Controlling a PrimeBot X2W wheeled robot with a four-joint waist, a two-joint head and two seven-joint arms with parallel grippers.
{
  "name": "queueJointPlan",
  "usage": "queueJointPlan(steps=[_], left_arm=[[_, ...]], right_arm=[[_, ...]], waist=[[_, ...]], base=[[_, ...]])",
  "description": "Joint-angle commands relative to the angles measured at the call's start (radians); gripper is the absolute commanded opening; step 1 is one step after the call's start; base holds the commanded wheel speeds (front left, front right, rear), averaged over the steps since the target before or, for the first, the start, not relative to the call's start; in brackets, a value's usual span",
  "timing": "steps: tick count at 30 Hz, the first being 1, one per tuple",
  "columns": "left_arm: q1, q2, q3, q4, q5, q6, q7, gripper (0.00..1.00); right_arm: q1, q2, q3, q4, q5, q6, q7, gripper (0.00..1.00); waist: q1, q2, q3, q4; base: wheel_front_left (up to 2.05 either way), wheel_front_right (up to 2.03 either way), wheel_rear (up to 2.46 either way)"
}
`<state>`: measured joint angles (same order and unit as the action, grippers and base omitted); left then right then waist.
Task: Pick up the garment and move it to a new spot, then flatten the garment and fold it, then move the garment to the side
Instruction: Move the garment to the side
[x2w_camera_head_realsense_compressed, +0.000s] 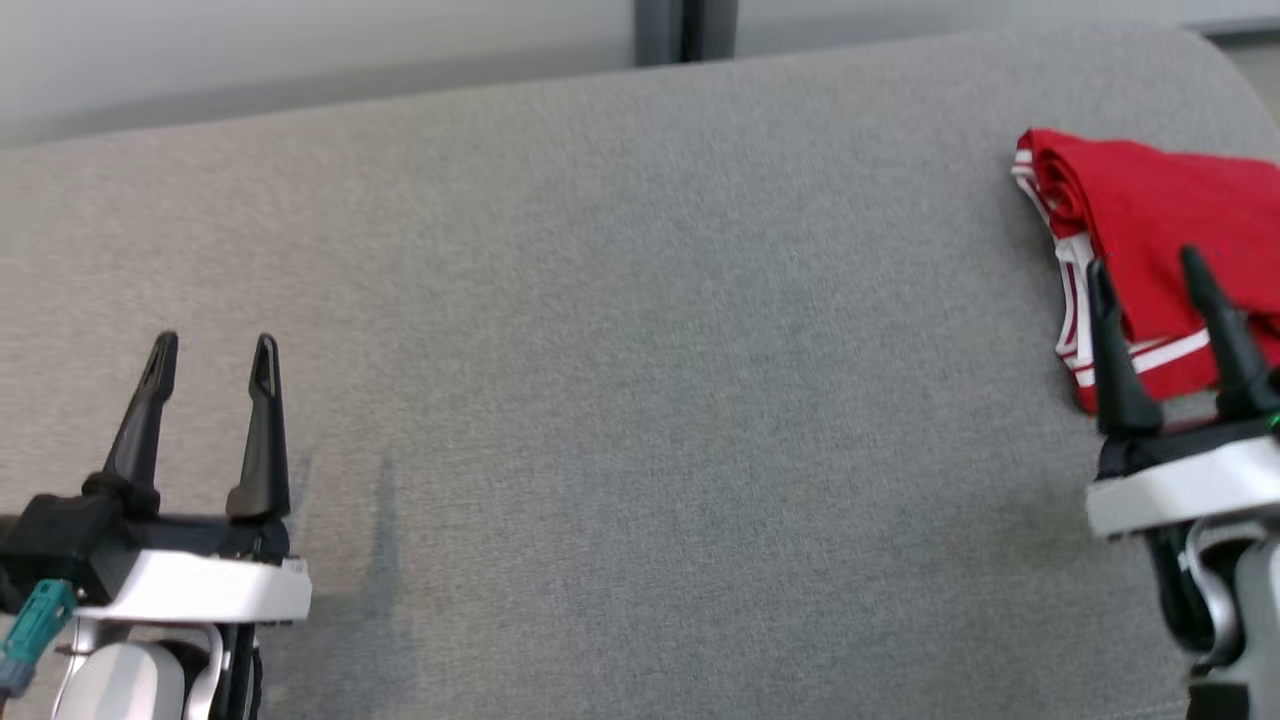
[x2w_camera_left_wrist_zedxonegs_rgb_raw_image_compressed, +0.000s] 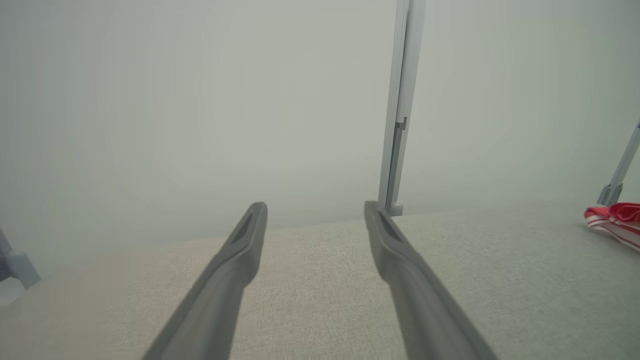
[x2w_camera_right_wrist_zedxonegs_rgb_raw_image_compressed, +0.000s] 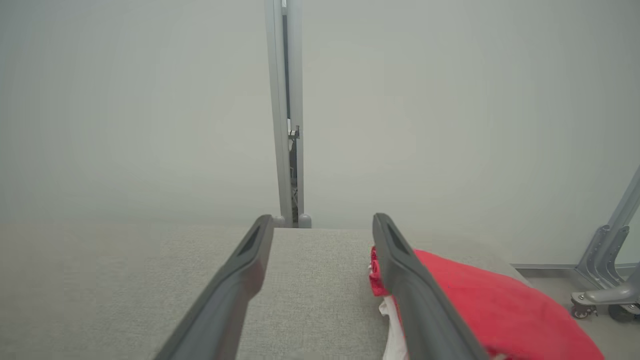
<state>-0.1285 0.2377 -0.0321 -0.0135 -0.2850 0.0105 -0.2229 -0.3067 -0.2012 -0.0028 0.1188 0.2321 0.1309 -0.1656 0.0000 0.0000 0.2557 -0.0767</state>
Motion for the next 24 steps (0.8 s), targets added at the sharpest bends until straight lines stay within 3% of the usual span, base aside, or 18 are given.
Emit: queueJointPlan(steps=[1,8,24], left_arm=[[0.025,0.005,0.006,0.003,-0.009,0.007,0.003,1.00],[0.117,0.012,0.013,-0.012,-0.014,0.025,0.024,1.00],[0.243,0.012,-0.017,-0.051,-0.022,0.039,0.076,1.00]], right_arm=[[0.040,0.017,-0.005,-0.022,-0.011,0.000,0.011,1.00],[0.162,0.079,-0.002,-0.069,-0.027,0.000,0.056,1.00],[0.338,0.106,-0.041,-0.144,-0.026,0.000,0.125,1.00]], waist=[[0.0000,0.0000,-0.064,0.033],[0.0000,0.0000,-0.170,0.060],[0.0000,0.0000,-0.279,0.083]], base=[[0.00,0.00,0.00],[0.00,0.00,0.00],[0.00,0.00,0.00]])
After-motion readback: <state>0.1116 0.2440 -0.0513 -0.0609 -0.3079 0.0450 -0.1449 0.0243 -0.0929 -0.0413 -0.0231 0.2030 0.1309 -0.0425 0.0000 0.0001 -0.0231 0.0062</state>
